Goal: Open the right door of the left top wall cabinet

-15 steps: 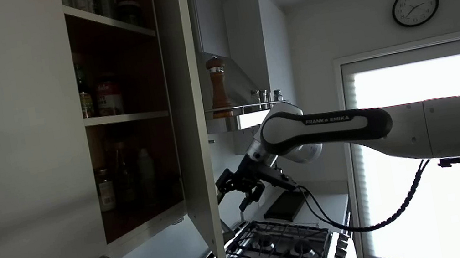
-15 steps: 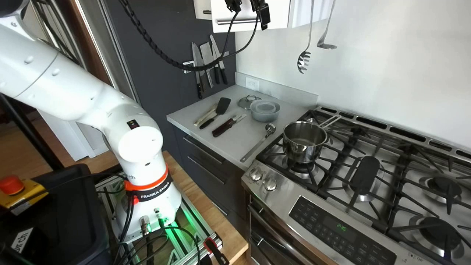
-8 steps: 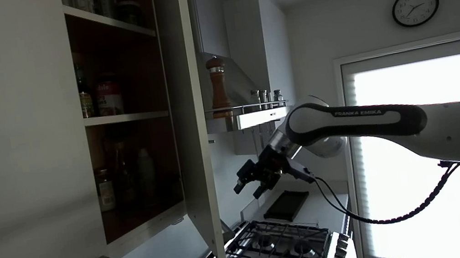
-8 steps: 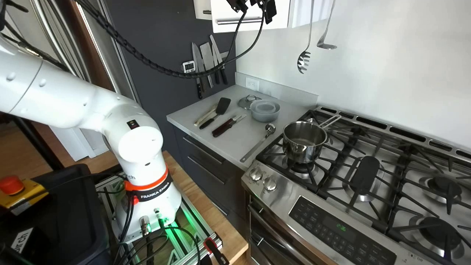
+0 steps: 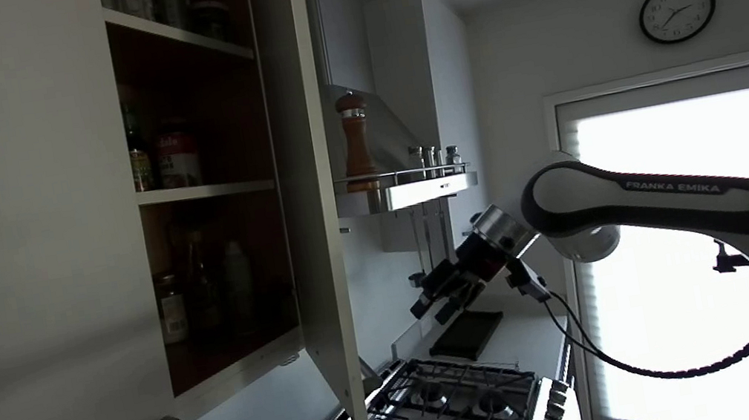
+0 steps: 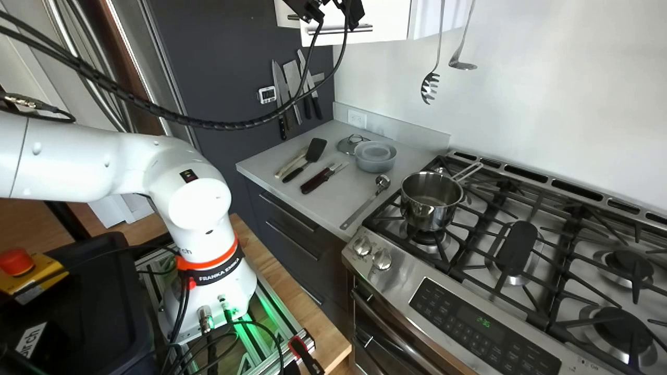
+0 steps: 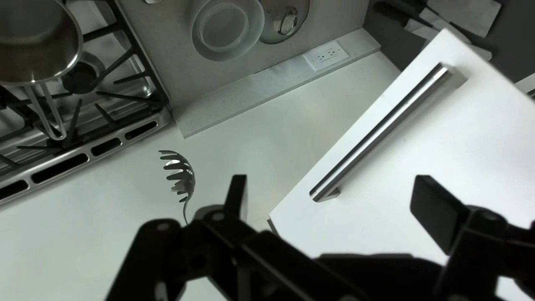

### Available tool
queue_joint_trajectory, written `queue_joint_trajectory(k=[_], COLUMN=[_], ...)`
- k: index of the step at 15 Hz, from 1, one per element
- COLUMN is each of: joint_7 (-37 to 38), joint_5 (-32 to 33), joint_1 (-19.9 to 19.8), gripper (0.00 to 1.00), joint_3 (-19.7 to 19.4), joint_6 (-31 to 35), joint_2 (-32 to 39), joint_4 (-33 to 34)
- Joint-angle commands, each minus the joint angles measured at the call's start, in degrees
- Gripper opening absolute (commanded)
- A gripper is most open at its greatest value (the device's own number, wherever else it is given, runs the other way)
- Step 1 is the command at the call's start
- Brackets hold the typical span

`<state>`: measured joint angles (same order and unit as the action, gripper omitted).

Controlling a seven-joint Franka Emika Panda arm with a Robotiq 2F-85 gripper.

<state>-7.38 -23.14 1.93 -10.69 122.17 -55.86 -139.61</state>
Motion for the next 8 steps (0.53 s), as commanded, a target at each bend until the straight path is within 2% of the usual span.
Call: queue_joint_trajectory(k=[1, 8], joint_7=[-2.3, -4.0], joint_5=[-1.6, -2.5], joint_1=[1.5, 4.0], gripper=[1.00, 1.00], joint_3=[-1.2, -2.5], joint_6=[-0.4, 0.6], joint_2=[-8.5, -16.9], joint_4=[-5.5, -10.0])
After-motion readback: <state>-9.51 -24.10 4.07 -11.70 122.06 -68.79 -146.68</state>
